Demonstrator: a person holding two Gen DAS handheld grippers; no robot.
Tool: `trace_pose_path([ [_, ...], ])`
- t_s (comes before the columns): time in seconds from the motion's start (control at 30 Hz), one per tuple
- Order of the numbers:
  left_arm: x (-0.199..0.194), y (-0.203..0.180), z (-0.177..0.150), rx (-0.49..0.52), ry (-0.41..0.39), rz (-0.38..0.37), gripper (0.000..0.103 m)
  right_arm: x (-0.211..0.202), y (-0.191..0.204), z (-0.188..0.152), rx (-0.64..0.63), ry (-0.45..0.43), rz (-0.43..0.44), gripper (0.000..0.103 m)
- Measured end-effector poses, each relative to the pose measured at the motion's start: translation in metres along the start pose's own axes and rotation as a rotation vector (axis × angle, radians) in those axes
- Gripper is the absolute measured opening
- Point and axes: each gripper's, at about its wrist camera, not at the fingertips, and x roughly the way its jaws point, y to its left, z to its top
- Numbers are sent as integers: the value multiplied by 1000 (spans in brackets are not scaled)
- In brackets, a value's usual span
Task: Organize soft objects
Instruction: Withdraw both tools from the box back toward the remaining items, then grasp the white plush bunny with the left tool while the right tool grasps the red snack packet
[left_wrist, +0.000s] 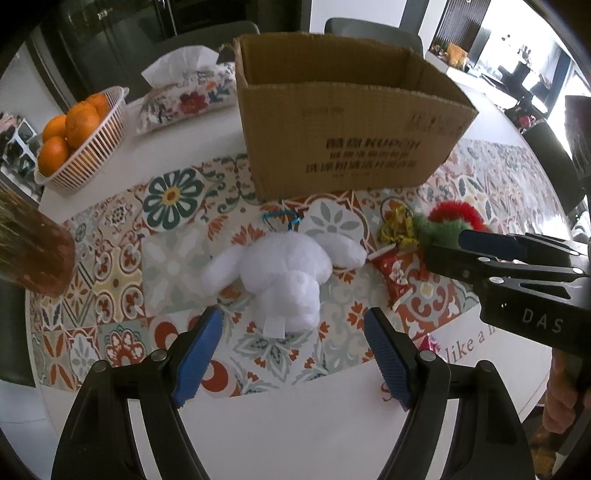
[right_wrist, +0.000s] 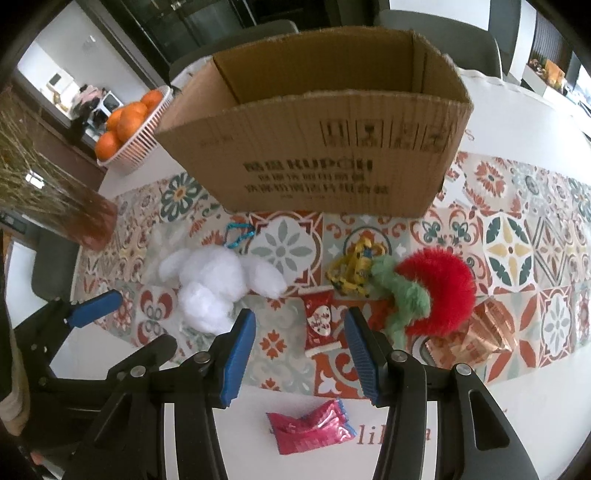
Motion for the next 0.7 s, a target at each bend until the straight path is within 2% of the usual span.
trace_pose_path([
  [0.7,54,3,-12,14,53,-16,79,52,-11,-9,-5,93,-14,52],
])
